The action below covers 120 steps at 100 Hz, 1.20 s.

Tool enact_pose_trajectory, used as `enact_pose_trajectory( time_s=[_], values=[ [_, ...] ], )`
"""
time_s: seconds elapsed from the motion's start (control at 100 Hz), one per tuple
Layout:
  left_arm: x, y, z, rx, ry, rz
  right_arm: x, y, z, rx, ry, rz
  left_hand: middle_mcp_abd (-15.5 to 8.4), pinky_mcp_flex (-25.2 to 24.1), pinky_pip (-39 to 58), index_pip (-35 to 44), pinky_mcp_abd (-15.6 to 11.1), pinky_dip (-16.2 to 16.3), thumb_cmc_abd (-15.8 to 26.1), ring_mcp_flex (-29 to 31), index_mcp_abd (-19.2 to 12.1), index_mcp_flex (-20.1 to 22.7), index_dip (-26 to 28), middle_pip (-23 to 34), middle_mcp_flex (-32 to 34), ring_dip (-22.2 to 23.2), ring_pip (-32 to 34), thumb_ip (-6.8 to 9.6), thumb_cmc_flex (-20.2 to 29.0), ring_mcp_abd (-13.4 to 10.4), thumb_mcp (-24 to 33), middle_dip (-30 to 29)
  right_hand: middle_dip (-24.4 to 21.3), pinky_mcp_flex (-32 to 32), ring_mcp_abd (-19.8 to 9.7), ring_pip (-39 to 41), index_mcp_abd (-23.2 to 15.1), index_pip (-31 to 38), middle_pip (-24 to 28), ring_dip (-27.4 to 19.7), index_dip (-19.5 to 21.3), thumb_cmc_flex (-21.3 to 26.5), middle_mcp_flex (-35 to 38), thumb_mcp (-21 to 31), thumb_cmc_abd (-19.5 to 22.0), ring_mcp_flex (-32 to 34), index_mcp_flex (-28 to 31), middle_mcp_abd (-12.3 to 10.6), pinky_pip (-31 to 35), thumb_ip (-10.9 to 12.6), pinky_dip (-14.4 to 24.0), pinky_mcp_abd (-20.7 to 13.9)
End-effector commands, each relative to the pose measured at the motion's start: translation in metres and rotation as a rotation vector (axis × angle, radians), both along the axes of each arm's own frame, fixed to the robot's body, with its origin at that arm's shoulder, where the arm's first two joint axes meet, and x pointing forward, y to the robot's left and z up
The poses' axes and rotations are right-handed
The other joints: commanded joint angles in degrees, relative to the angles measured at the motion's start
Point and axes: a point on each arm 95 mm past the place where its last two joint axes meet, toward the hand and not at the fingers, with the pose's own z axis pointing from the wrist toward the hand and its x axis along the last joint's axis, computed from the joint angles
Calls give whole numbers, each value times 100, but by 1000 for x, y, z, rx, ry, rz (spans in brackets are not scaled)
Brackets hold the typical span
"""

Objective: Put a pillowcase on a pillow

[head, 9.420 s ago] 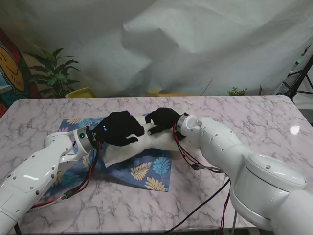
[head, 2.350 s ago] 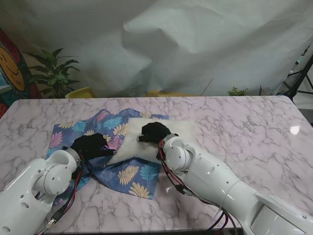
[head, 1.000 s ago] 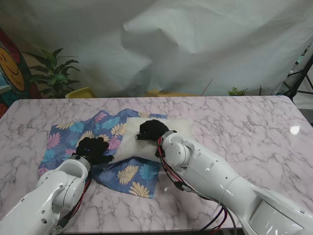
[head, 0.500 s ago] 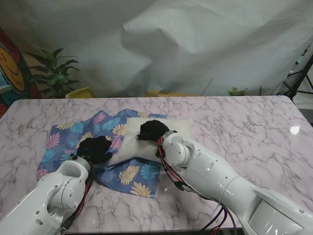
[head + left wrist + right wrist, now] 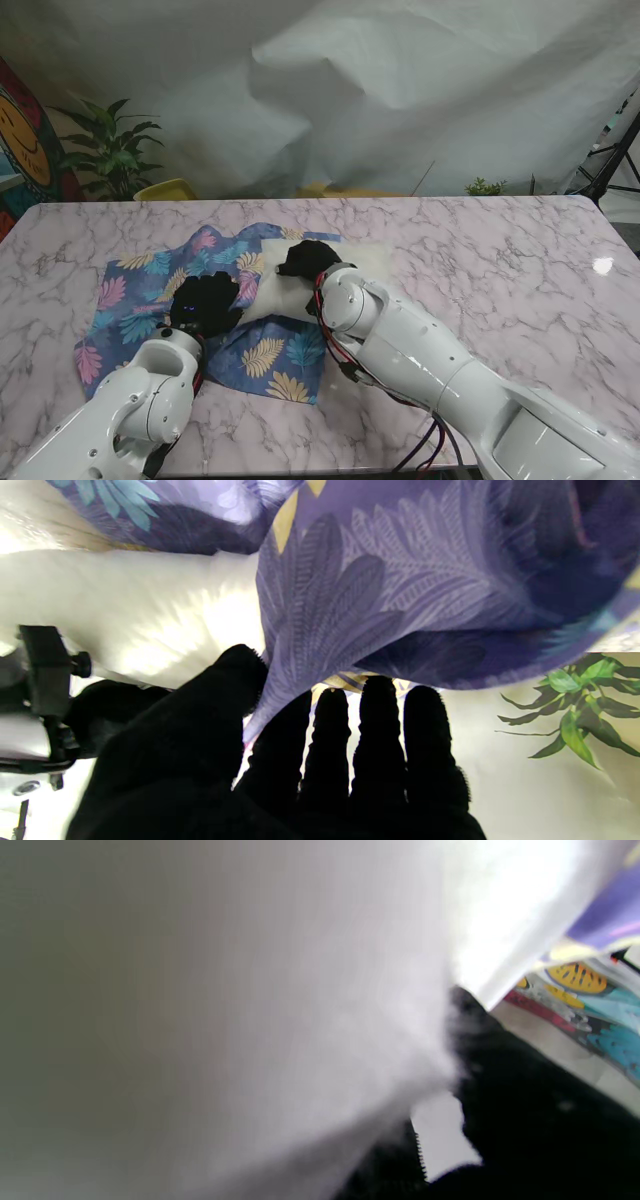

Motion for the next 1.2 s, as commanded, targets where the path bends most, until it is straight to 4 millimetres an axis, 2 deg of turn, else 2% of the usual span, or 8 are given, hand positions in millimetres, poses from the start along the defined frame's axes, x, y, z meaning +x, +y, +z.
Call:
enact_pose_trajectory(
  time_s=[0.0,0.3,0.43,0.82,1.0,1.06,1.1,1.19],
  values=[
    [-4,-9,-1,-12,19,-29,0,9,8,40,4,-17,-96,-89,-125,315,-61,-92,-164,-116,-120,259,90,121,-223,-42,-103,151,0,9,410,62,81,386,160,559,567,252,787,-28,79,277,399,323,423,-56,615,-131,1454,232,29,-2029],
    [-20,-14,10,68,-82,-18,4,2,10,83,35,-104,-149,-230,-231,336,-62,-106,-190,-142,-87,274,121,138,-206,-61,-129,146,-61,-6,536,57,68,393,222,599,684,225,810,-23,151,352,399,324,429,-59,629,-85,1454,247,89,-1986],
    [-21,-15,15,114,-133,-1,2,2,11,111,35,-122,-163,-293,-292,333,-54,-112,-188,-154,-87,275,124,127,-199,-75,-154,141,-68,-12,551,47,62,395,273,617,759,205,824,-23,167,389,401,337,410,-62,642,-42,1454,249,123,-1951],
    [22,-12,10,231,-123,73,-37,9,19,258,81,24,-213,-329,-454,326,-1,-144,-149,-137,-127,229,179,75,-199,-131,-224,132,-88,-54,543,7,44,397,302,627,831,157,830,-32,205,439,399,316,448,-64,661,-17,1454,257,163,-1914],
    [30,-10,6,210,-85,77,-39,9,23,340,101,20,-231,-300,-478,322,2,-153,-72,-93,-219,168,201,76,-162,-146,-221,109,-127,-67,458,-1,33,394,374,632,879,138,829,-39,238,471,401,295,459,-66,667,27,1454,268,169,-1888],
    [29,-11,4,170,-57,70,-37,7,22,322,110,31,-223,-330,-544,324,36,-183,119,-126,-439,30,275,-6,-134,-229,-323,139,-148,-15,127,-59,16,388,393,599,777,95,803,-59,265,443,399,199,531,-67,614,32,1454,271,152,-1856],
    [27,-11,3,152,-31,62,-36,6,21,315,108,42,-169,-388,-650,272,99,-218,264,-178,-586,-39,274,-165,-119,-309,-427,129,-107,55,-219,-173,-45,356,466,469,607,67,662,-132,323,414,405,38,622,-65,514,50,1454,281,-13,-1768],
    [22,-9,4,118,38,32,-35,1,19,327,103,66,1,-548,-953,-135,204,-260,664,-352,-862,-328,108,-572,-189,-491,-700,39,246,165,-1583,-478,-209,261,723,135,277,80,229,-356,322,362,411,-251,777,-70,258,230,1454,281,-605,-1432]
  ],
)
